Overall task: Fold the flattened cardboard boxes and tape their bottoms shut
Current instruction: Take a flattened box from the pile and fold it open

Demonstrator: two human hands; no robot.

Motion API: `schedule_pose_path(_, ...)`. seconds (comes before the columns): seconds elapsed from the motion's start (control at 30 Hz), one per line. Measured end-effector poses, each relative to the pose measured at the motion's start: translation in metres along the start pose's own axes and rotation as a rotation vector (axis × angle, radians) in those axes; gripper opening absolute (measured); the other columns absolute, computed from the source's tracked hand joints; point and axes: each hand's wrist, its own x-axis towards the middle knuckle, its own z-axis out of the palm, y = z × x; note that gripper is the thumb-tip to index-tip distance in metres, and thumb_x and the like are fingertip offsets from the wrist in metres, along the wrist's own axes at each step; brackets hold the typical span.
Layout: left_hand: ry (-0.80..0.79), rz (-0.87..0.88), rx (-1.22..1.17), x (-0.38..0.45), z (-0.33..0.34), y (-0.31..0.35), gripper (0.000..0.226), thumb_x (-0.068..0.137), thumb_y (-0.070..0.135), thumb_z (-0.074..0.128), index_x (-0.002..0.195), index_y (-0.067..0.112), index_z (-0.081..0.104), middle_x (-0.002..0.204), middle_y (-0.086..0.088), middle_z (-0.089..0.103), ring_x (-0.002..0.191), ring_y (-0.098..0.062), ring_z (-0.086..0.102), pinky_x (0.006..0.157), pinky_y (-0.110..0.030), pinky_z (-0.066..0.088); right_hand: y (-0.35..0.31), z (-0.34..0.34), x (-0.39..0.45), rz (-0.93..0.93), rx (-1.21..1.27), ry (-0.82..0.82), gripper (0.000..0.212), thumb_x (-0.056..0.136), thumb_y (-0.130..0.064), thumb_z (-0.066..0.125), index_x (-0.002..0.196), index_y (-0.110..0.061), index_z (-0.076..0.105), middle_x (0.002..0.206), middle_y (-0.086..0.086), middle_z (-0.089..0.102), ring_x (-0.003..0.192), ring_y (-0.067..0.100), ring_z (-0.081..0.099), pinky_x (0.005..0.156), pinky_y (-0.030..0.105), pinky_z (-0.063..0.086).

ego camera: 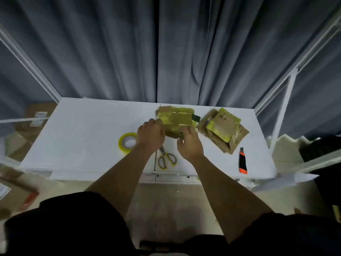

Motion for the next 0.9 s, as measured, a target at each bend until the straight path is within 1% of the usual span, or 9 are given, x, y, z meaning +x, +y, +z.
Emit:
schedule_pose_path(0.07, 0.008, 0.004, -0.002, 0.014, 0.032, -0.017, 0.031, 0.096, 0.024, 0.044, 0.122, 0.010, 0.054, 0.118, -0.012, 0.056, 0.108, -0.031, 0.054, 0.086, -0.038, 0.043, 0.013, 0.032, 0.016, 0.008, 0.009, 0.030, 0.040, 0.090, -0.008, 0.049, 0.130, -0.008, 0.052, 0.136, 0.012, 0.043, 0.123, 0.033, 0.044, 0.094, 0.042, 0.045)
schedule_pose_path(0.27, 0.085, 0.023, -0.020, 0.060, 0.145, -0.070, 0.026, 0.094, 0.020, 0.042, 0.109, 0.011, 0.061, 0.107, -0.011, 0.063, 0.098, -0.032, 0.059, 0.081, -0.037, 0.047, 0.072, 0.122, 0.071, -0.029, 0.029, 0.114, 0.046, 0.093, -0.014, 0.053, 0.138, -0.011, 0.046, 0.140, 0.011, 0.046, 0.128, 0.031, 0.043, 0.096, 0.037, 0.042)
schedule_pose_path(0.37, 0.149, 0.056, -0.045, 0.075, 0.183, -0.081, 0.026, 0.095, 0.020, 0.041, 0.110, 0.010, 0.059, 0.108, -0.011, 0.062, 0.100, -0.032, 0.058, 0.083, -0.040, 0.047, 0.094, 0.151, 0.089, -0.051, -0.008, 0.151, 0.051, 0.094, -0.018, 0.055, 0.143, -0.016, 0.041, 0.136, 0.013, 0.051, 0.121, 0.033, 0.050, 0.091, 0.040, 0.047)
schedule_pose_path(0.43, 0.185, 0.057, -0.077, 0.078, 0.196, -0.083, 0.026, 0.095, 0.019, 0.040, 0.111, 0.011, 0.059, 0.110, -0.011, 0.061, 0.102, -0.032, 0.057, 0.084, -0.041, 0.047, 0.102, 0.164, 0.094, -0.066, 0.010, 0.180, 0.054, 0.094, -0.020, 0.054, 0.146, -0.022, 0.038, 0.129, 0.011, 0.057, 0.109, 0.032, 0.057, 0.081, 0.036, 0.049)
schedule_pose_path(0.5, 0.241, 0.065, -0.118, 0.074, 0.205, -0.084, 0.027, 0.096, 0.020, 0.041, 0.114, 0.012, 0.059, 0.114, -0.010, 0.060, 0.105, -0.031, 0.056, 0.086, -0.041, 0.046, 0.109, 0.171, 0.092, -0.085, 0.046, 0.230, 0.056, 0.093, -0.020, 0.053, 0.147, -0.026, 0.037, 0.131, 0.008, 0.058, 0.103, 0.029, 0.060, 0.076, 0.033, 0.047)
schedule_pose_path(0.57, 0.269, 0.070, -0.157, 0.063, 0.209, -0.084, 0.027, 0.096, 0.020, 0.042, 0.116, 0.012, 0.059, 0.115, -0.010, 0.060, 0.107, -0.031, 0.055, 0.085, -0.041, 0.047, 0.114, 0.172, 0.083, -0.092, 0.083, 0.262, 0.056, 0.094, -0.019, 0.053, 0.147, -0.028, 0.037, 0.137, 0.004, 0.054, 0.104, 0.027, 0.060, 0.077, 0.033, 0.048)
schedule_pose_path(0.67, 0.283, 0.076, -0.147, 0.048, 0.214, -0.086, 0.027, 0.096, 0.020, 0.041, 0.116, 0.012, 0.058, 0.115, -0.010, 0.059, 0.106, -0.030, 0.055, 0.084, -0.041, 0.048, 0.122, 0.173, 0.065, -0.103, 0.051, 0.264, 0.054, 0.095, -0.020, 0.052, 0.147, -0.029, 0.037, 0.136, 0.004, 0.055, 0.105, 0.027, 0.060, 0.075, 0.030, 0.045)
schedule_pose_path(0.8, 0.310, 0.071, -0.184, 0.048, 0.219, -0.084, 0.027, 0.096, 0.021, 0.043, 0.117, 0.012, 0.058, 0.118, -0.009, 0.058, 0.109, -0.029, 0.054, 0.085, -0.042, 0.048, 0.135, 0.168, 0.063, -0.136, 0.059, 0.322, 0.047, 0.095, -0.020, 0.054, 0.141, -0.023, 0.047, 0.136, 0.003, 0.056, 0.113, 0.025, 0.057, 0.083, 0.031, 0.046)
schedule_pose_path(0.9, 0.272, 0.075, -0.228, 0.059, 0.233, -0.079, 0.027, 0.095, 0.022, 0.045, 0.116, 0.010, 0.058, 0.119, -0.010, 0.057, 0.109, -0.029, 0.054, 0.086, -0.043, 0.048, 0.150, 0.171, 0.076, -0.132, 0.061, 0.330, 0.041, 0.093, -0.018, 0.056, 0.134, -0.022, 0.054, 0.138, 0.001, 0.054, 0.110, 0.023, 0.058, 0.084, 0.029, 0.045)
